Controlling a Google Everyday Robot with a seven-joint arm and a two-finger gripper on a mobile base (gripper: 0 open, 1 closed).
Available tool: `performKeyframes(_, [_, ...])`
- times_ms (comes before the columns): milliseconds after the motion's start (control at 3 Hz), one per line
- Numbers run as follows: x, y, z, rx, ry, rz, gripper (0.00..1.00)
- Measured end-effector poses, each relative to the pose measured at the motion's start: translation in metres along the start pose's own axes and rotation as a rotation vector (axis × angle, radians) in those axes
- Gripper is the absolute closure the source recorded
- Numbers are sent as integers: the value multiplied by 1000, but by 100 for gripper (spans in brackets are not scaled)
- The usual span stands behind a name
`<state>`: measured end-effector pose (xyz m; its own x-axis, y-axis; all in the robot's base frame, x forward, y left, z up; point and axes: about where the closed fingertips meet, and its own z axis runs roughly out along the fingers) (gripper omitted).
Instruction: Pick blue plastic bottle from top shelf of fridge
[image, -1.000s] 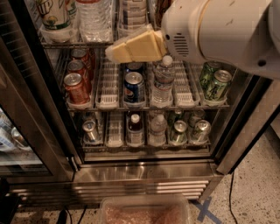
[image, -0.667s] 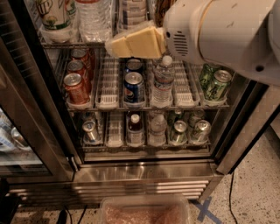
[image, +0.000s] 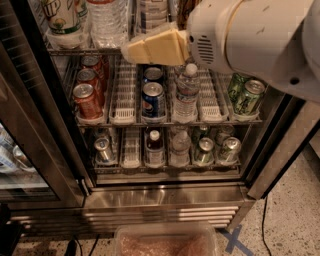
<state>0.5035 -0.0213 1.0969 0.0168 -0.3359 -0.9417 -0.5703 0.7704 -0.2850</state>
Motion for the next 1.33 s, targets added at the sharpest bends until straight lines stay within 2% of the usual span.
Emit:
performKeyframes(333, [7, -8, 3, 65, -7, -8, 0])
performKeyframes(667, [10, -21, 6, 132, -25, -23, 14])
performKeyframes(1000, [10, -26, 12, 168, -48, -33, 22])
performKeyframes(1333, [12, -26, 20, 186, -64, -42, 24])
